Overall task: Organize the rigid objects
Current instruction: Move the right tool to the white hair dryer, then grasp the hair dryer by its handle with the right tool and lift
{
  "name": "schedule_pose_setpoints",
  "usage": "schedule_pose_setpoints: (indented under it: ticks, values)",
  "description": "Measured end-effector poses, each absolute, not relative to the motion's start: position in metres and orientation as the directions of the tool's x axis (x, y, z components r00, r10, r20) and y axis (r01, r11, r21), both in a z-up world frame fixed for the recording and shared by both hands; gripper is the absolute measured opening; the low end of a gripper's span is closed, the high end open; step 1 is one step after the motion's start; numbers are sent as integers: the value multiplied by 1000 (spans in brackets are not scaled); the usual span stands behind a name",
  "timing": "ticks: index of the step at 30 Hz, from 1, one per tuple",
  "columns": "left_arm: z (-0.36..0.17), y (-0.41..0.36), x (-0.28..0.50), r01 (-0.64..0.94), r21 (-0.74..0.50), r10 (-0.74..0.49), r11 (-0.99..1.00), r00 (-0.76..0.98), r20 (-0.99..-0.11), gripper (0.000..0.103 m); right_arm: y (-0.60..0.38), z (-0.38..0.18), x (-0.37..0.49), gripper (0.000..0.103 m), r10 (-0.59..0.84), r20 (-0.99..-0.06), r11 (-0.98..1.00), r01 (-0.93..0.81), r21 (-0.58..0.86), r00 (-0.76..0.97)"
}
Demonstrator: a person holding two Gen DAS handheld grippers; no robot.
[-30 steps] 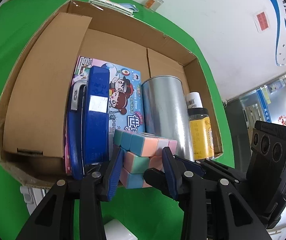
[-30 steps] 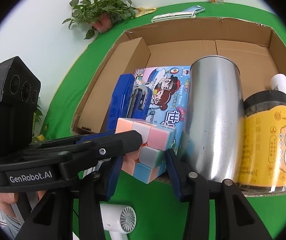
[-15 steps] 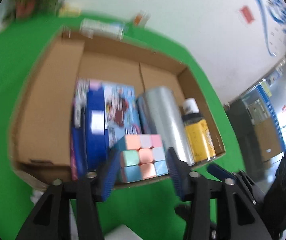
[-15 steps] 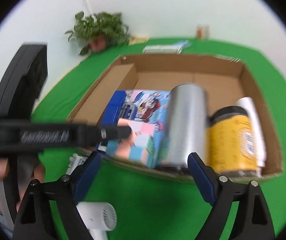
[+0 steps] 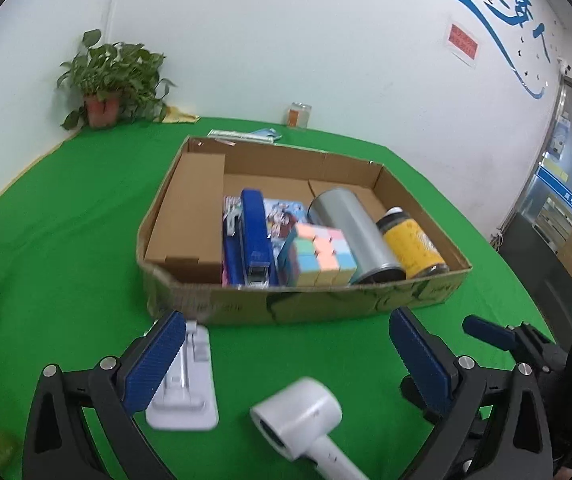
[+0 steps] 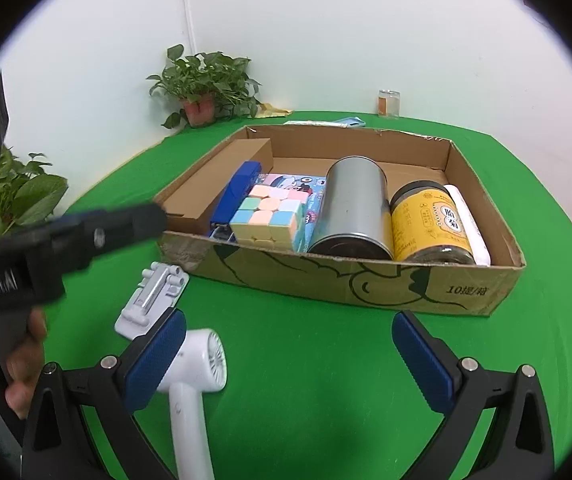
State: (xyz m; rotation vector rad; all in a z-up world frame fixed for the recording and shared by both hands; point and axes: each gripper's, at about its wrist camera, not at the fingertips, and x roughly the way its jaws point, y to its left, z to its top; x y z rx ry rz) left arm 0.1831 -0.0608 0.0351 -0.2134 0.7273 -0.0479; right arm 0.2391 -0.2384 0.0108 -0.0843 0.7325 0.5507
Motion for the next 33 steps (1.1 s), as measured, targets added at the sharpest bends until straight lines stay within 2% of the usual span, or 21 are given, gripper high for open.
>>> schedule_pose_setpoints:
  ticks: [8, 10, 14, 17, 19, 22, 23, 24, 27, 29, 30, 33]
  values:
    - [-16, -58, 138, -30, -373, -275, 928, 622, -733, 102, -244, -30, 180, 103, 605, -682, 695, -691, 200, 411]
    - [-38, -63, 129, -36, -438, -344, 898, 564, -751, 102, -244, -41, 167, 103, 614, -699, 668, -712, 215, 366]
    - [-63, -74, 117, -55, -475, -383, 878, 512, -769, 102, -243, -53, 153, 101, 588, -723, 674, -713, 192, 362]
    - [-70, -76, 111, -55, -524, -429, 850, 507, -748, 102, -241, -56, 151, 84, 576, -725, 686, -706, 177, 378]
    - [-73, -76, 110, -59, -556, -456, 829, 504, -733, 100, -236, -59, 152, 62, 562, -733, 696, -698, 169, 383]
    - [-75, -79, 110, -50, -564, -471, 824, 491, -732, 86, -231, -69, 153, 39, 562, -747, 688, -703, 182, 356]
    - [-75, -79, 114, -44, -567, -479, 823, 482, -733, 78, -228, -71, 153, 37, 568, -748, 680, -708, 191, 344]
    - [-77, -81, 117, -38, -572, -491, 819, 469, -734, 72, -225, -72, 152, 35, 576, -747, 671, -714, 200, 332]
    - [-81, -83, 116, -33, -575, -497, 818, 461, -735, 67, -214, -75, 146, 35, 613, -740, 633, -732, 253, 275]
    - [-80, -81, 119, -31, -571, -497, 821, 453, -740, 59, -208, -76, 143, 35, 638, -731, 605, -745, 280, 243]
    - [-80, -80, 118, -32, -562, -489, 827, 453, -745, 53, -206, -76, 143, 35, 636, -731, 608, -745, 276, 248]
    - [-82, -74, 118, -45, -569, -494, 821, 446, -747, 45, -203, -81, 149, 35, 622, -741, 631, -721, 284, 252]
